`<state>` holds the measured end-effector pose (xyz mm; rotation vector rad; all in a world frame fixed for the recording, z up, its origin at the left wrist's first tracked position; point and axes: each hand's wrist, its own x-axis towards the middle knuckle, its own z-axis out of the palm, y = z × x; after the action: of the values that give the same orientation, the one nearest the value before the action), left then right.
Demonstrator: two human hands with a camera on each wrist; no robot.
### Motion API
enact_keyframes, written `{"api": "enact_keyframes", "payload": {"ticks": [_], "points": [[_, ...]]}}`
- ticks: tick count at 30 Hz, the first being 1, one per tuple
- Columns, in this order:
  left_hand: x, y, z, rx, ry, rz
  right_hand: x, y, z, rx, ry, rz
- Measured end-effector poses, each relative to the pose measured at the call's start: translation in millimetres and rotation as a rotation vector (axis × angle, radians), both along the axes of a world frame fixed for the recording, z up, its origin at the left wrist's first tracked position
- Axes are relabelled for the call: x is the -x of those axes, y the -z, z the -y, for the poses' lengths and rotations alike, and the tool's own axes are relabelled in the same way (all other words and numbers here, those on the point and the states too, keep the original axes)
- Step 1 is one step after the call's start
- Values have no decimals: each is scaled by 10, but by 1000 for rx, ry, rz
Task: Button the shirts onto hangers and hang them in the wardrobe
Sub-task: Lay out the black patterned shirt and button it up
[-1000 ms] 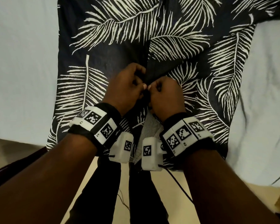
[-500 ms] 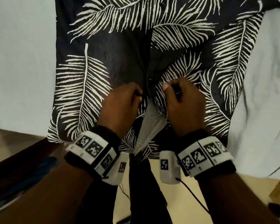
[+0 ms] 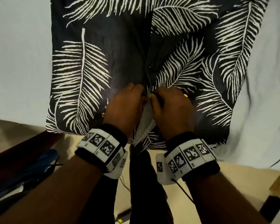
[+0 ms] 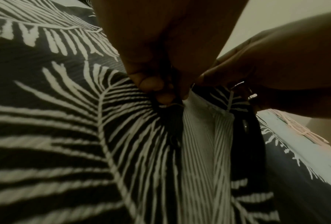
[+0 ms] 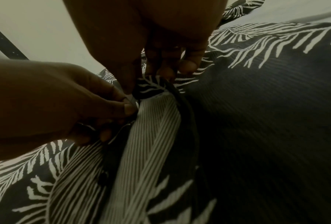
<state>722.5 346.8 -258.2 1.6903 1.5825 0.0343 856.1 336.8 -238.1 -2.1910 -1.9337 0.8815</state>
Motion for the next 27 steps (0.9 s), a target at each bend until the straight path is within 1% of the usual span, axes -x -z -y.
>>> {"api": "enact_keyframes", "payload": {"ticks": [2,5,9,12,15,16,18,21,24,27], "points": [[-8,10,-37,-5,5,-20,27,6,-6,0,11,-8],[-15,-17,-46,-18,40,-51,32,12,-24,51,33,18],[-19,-44,-49,-19,24,-63,77,0,-13,78,131,-44],[55,-39,-74,53,-87,51,110,58,9,75,194,-90],[150,-42,-91,214,-288,282,135,111,18,64,195,-143],[174,-40,-94,269,-342,334,140,118,21,63,190,-156],[212,-23,-105,325,-383,380,151,120,29,59,190,-176],[234,19,-109,348,-405,428,152,104,32,56,181,-171],[240,23,-97,344,-441,469,131,89,4,80,148,-161],[223,34,-88,315,-463,457,124,85,-15,61,109,-154]]}}
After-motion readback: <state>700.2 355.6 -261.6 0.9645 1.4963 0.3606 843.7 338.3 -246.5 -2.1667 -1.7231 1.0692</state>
